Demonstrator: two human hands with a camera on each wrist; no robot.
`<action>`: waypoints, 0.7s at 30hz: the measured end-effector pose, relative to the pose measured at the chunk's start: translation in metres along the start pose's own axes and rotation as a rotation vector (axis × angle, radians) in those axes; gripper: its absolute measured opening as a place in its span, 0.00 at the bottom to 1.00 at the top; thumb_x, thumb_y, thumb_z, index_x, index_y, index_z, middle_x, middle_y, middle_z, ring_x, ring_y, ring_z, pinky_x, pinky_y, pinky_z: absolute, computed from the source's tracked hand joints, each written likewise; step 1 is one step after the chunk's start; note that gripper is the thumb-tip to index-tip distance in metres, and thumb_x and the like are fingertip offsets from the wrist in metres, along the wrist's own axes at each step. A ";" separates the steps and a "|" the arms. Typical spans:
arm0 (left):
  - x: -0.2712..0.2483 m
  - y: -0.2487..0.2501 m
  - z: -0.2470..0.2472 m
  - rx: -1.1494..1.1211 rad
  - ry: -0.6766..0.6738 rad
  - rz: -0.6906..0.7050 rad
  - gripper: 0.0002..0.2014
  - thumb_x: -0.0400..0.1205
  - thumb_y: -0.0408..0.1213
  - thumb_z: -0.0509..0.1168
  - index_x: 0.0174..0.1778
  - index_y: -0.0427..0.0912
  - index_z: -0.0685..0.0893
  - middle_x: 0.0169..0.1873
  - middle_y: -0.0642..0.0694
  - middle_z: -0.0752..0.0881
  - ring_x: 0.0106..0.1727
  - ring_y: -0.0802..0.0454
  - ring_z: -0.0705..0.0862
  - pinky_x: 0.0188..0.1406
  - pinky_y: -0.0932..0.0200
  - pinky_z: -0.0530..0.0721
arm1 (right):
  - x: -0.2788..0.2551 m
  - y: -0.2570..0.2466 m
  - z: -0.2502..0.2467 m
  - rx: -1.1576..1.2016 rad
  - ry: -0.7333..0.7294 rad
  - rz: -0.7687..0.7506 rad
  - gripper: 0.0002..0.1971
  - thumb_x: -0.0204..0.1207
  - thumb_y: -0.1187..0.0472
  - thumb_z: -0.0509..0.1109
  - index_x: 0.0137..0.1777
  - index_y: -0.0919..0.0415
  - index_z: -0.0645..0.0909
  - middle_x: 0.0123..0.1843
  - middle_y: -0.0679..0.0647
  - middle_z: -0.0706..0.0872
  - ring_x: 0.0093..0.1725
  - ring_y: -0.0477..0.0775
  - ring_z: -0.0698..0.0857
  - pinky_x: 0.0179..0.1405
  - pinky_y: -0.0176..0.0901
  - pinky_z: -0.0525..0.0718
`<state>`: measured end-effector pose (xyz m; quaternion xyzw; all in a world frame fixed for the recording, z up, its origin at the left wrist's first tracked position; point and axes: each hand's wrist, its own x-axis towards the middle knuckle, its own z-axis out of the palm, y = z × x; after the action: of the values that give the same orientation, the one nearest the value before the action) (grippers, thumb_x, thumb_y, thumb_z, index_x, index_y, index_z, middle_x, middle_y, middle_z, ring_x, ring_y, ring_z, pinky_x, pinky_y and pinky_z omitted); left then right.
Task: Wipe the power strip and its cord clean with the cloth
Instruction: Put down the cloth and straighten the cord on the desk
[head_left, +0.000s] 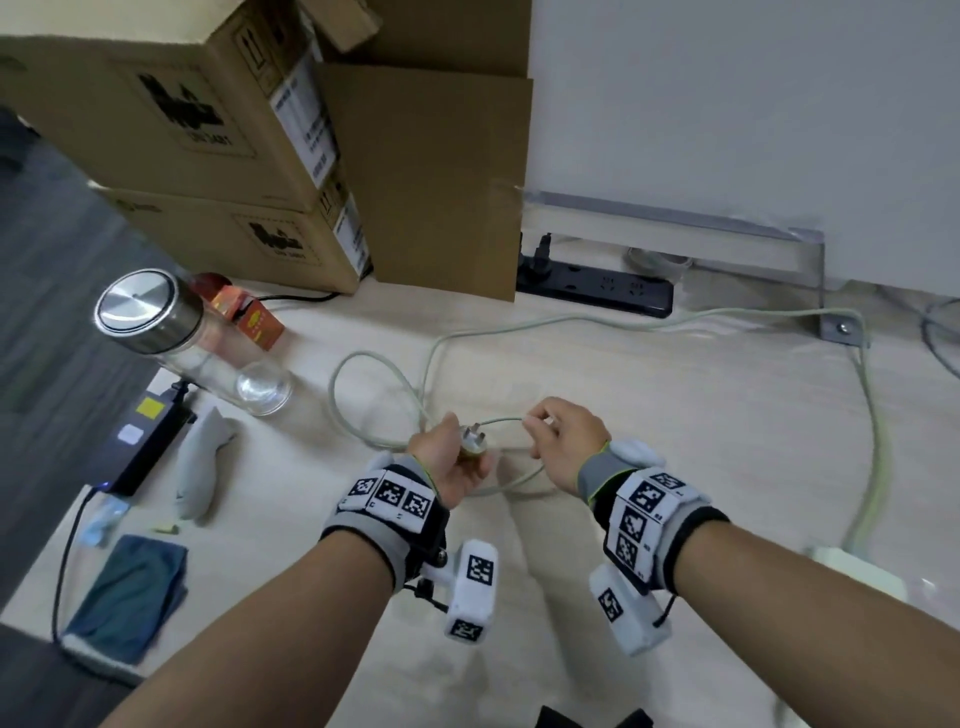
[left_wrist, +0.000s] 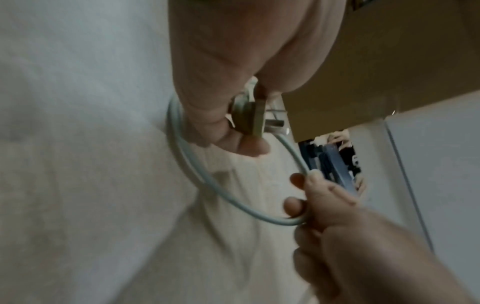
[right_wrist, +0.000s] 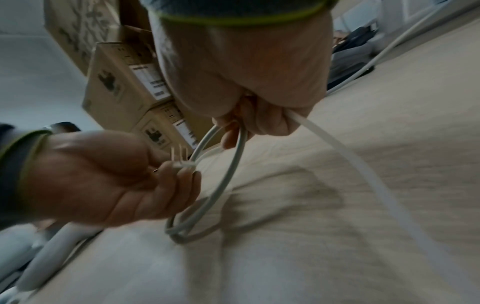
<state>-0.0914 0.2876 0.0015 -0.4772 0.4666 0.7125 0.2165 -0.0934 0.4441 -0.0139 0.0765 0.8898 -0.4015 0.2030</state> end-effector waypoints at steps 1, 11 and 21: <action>0.000 -0.005 0.001 0.059 -0.011 -0.001 0.17 0.88 0.46 0.55 0.47 0.33 0.76 0.33 0.37 0.81 0.28 0.44 0.79 0.26 0.56 0.82 | 0.005 0.001 -0.002 -0.012 0.002 0.020 0.08 0.81 0.50 0.63 0.43 0.49 0.79 0.42 0.54 0.89 0.44 0.59 0.86 0.47 0.47 0.84; 0.016 0.028 -0.054 1.545 0.231 0.804 0.22 0.73 0.63 0.68 0.53 0.52 0.80 0.52 0.51 0.83 0.50 0.48 0.81 0.52 0.51 0.81 | 0.031 0.023 -0.009 -0.107 -0.044 0.178 0.11 0.81 0.53 0.63 0.42 0.57 0.82 0.43 0.57 0.90 0.47 0.61 0.87 0.50 0.47 0.84; 0.035 0.036 -0.033 2.408 -0.171 0.994 0.63 0.62 0.75 0.66 0.81 0.56 0.32 0.83 0.48 0.40 0.83 0.42 0.34 0.79 0.35 0.34 | 0.065 -0.004 -0.032 -0.296 -0.055 0.159 0.11 0.80 0.51 0.65 0.48 0.58 0.83 0.44 0.55 0.87 0.39 0.56 0.81 0.39 0.42 0.77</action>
<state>-0.1187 0.2374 -0.0159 0.2838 0.9183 -0.1187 0.2493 -0.1635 0.4639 -0.0194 0.1049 0.9244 -0.2507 0.2676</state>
